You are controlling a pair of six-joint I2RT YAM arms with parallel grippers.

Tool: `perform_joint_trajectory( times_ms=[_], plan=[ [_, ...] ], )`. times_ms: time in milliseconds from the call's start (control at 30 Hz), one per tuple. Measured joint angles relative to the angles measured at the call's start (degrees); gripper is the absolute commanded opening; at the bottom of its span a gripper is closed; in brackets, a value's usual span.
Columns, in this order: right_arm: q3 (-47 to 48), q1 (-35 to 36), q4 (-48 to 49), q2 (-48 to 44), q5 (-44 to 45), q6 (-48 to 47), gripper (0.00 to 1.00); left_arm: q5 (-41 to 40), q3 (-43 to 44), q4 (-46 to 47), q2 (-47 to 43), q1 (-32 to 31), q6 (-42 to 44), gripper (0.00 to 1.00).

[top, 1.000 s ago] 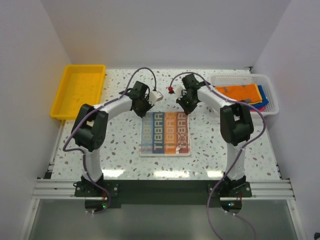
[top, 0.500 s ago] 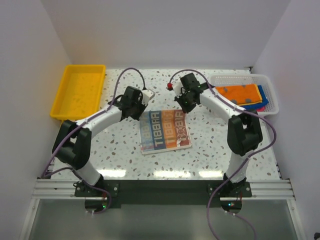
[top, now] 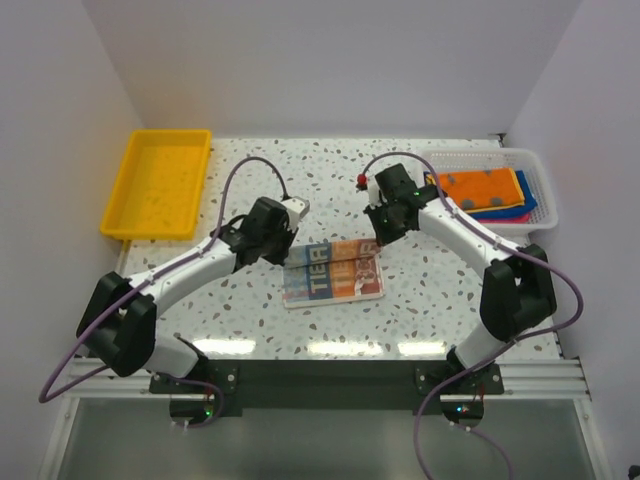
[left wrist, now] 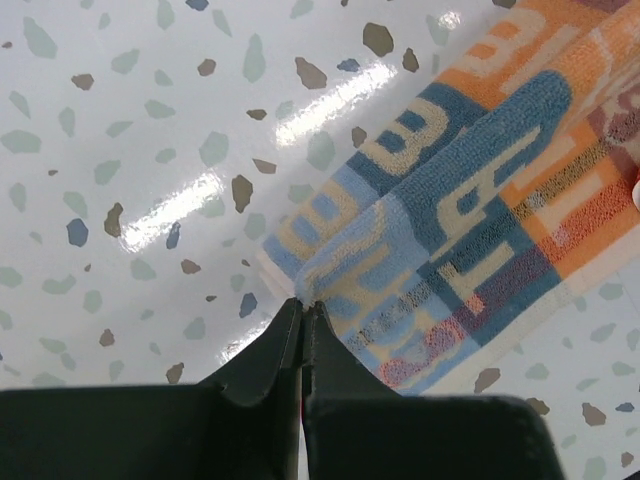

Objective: Fold and stack the towels
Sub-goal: Fold the towel

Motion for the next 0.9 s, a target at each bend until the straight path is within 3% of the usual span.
perform_joint_trajectory(
  times_ms=[300,900],
  plan=[
    [-7.10,1.09,0.31,-3.65,-1.57,4.92,0.00,0.55,-2.40,-2.51,-1.97,-1.31,-4.57,0.00],
    [-9.64,3.39,-0.44,-8.55,-1.68,8.37,0.00,1.79,-3.91,-6.12,-4.61,-1.62,-9.14,0.00]
  ],
)
